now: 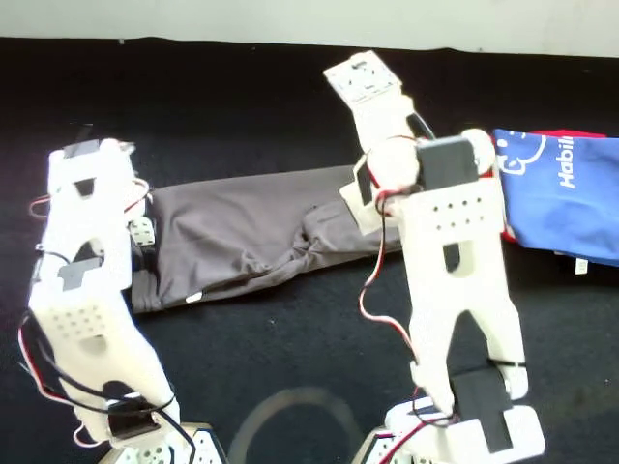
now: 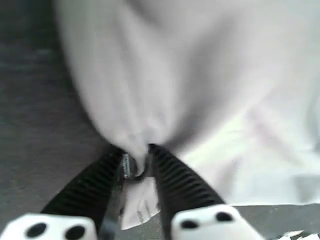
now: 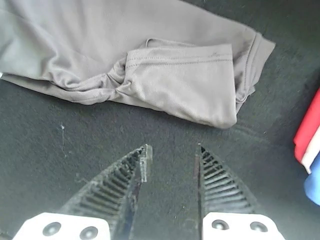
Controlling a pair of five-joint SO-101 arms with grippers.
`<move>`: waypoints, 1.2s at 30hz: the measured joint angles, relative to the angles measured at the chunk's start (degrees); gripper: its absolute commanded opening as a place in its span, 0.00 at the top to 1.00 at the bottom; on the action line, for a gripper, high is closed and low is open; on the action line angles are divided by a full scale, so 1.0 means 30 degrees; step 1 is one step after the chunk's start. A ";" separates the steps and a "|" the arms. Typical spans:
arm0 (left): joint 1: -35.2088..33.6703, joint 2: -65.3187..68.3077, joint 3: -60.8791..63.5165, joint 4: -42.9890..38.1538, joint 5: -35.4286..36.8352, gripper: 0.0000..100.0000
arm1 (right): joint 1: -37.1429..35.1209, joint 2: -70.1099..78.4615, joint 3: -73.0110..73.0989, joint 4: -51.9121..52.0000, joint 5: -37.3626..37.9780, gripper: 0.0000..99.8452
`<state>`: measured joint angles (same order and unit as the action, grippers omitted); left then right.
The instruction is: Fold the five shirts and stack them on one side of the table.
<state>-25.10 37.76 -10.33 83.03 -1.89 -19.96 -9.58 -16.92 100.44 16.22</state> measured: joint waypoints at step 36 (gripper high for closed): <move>0.2549 -0.9260 -0.2022 0.5832 -0.3604 0.99 | 0.8469 -1.8374 3.3729 -1.5766 0.1495 0.99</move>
<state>-17.45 9.98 -16.40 100.53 -12.70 5.45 -64.70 84.26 53.14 20.70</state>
